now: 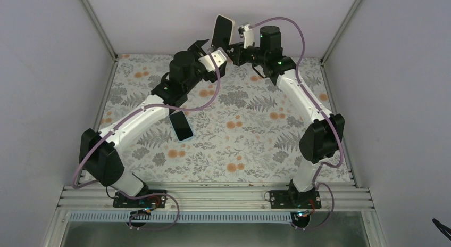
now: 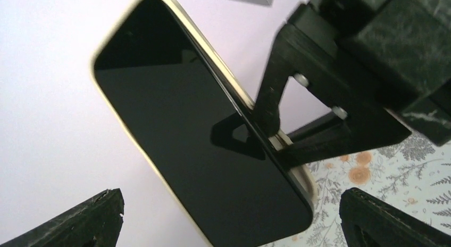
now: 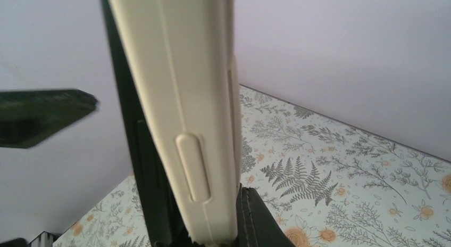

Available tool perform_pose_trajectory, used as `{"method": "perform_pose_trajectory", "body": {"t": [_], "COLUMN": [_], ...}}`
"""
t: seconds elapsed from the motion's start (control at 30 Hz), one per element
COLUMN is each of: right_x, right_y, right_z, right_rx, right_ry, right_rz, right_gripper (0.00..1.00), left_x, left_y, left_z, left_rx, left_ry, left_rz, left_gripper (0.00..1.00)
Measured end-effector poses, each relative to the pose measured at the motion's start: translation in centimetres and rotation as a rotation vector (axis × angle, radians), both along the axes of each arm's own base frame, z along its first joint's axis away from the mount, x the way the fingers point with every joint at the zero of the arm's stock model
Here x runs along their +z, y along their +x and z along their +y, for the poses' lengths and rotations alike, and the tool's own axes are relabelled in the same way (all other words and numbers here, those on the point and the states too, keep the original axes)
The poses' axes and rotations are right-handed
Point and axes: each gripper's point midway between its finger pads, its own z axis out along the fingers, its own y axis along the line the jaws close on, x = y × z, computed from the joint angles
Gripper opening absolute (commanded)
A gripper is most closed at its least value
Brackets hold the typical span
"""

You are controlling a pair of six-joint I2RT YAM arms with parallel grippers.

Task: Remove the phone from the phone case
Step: Remove the phone case from the phone.

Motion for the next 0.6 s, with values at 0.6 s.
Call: {"method": "perform_pose_trajectory", "body": {"t": [0.6], "right_x": [0.1], "right_y": [-0.1], "right_z": [0.1], "right_rx": [0.004], "right_ry": [0.021], "right_rz": [0.006], "right_gripper": [0.03], "left_x": [-0.5], "left_y": [1.4], "left_z": [-0.1], "left_rx": [0.045], "left_ry": [-0.025], "left_rz": [0.011], "left_gripper": [1.0]}}
